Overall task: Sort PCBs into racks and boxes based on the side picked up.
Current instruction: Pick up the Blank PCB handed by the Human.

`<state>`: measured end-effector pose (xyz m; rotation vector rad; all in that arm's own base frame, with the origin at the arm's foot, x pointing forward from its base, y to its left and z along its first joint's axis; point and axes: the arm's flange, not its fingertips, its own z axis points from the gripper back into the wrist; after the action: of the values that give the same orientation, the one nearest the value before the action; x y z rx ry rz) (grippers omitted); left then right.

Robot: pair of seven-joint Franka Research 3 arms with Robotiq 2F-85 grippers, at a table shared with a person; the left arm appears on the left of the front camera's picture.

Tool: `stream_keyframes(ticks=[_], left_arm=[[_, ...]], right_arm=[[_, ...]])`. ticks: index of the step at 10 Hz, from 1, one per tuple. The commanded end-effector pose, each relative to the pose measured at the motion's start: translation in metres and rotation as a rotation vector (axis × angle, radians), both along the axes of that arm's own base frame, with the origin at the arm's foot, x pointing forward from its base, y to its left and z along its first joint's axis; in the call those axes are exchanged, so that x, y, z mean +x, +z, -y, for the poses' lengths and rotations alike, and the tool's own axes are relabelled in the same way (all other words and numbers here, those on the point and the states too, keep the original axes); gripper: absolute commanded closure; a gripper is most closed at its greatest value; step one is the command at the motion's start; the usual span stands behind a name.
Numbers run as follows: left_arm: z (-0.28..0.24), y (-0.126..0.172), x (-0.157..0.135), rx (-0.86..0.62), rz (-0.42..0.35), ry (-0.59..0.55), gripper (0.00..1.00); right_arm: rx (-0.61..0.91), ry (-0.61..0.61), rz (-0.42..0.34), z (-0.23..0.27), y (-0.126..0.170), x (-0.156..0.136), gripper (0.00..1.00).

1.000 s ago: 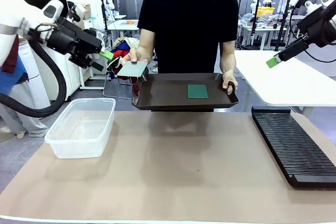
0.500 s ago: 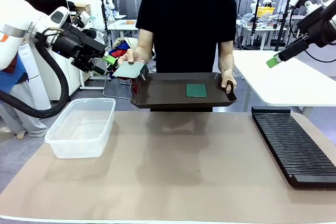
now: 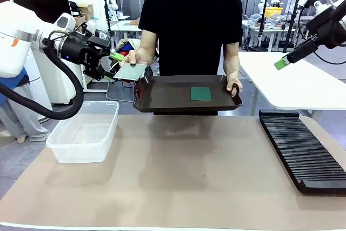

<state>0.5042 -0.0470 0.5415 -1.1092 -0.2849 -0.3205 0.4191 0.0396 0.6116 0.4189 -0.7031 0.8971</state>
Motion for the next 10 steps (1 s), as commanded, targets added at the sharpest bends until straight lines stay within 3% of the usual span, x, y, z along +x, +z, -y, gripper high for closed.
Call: stream_keyframes(ticks=[1,5,9,10], left_arm=[[-0.012,0.005,0.021,-0.052,-0.047,-0.002,0.00],[-0.016,-0.006,0.046,-0.142,-0.123,-0.108,0.00],[-0.019,-0.018,0.065,-0.143,-0.154,-0.130,0.00],[-0.019,-0.020,0.068,-0.132,-0.134,-0.148,0.10]], right_arm=[[0.014,0.011,0.000,0.000,0.000,0.000,0.00],[0.014,0.011,0.000,0.000,0.000,0.000,0.00],[0.014,0.011,0.000,0.000,0.000,0.000,0.00],[0.014,0.011,0.000,0.000,0.000,0.000,0.00]])
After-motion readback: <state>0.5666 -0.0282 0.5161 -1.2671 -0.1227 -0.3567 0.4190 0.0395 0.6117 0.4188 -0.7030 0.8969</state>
